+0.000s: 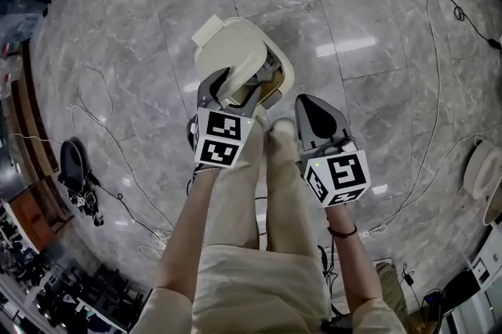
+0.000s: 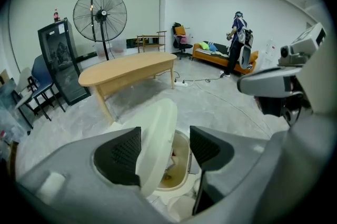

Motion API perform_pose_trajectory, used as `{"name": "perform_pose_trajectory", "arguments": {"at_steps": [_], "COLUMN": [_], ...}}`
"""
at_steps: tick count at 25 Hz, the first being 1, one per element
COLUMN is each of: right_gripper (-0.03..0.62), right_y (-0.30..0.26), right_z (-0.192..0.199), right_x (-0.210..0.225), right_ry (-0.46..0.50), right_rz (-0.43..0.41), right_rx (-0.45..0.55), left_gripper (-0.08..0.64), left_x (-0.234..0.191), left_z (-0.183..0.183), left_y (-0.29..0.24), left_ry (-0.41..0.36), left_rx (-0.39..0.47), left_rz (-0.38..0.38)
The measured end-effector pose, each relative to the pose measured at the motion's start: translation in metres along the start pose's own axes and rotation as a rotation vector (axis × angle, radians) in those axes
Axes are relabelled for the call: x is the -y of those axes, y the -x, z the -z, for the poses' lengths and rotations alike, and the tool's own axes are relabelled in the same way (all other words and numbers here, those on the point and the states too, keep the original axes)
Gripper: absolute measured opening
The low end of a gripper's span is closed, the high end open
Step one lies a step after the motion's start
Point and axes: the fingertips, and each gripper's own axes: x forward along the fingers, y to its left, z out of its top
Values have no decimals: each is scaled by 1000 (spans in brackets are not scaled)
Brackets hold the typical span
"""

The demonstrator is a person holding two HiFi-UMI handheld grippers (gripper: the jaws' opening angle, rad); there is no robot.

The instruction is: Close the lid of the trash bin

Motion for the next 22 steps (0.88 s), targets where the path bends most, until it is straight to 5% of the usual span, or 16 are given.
{"name": "perform_pose_trajectory", "arguments": {"at_steps": [22], "right_gripper": [5], "right_y": [-6], "right_z": [41], "right_x": [10], "right_ry": [-8], "right_rz": [0], "right_rx": [-64], "left_gripper": [298], "left_x": [32], "left_z": [35], "left_y": [-25], "left_ry": [220], "left_rx": [58], "left_rz": [124]}}
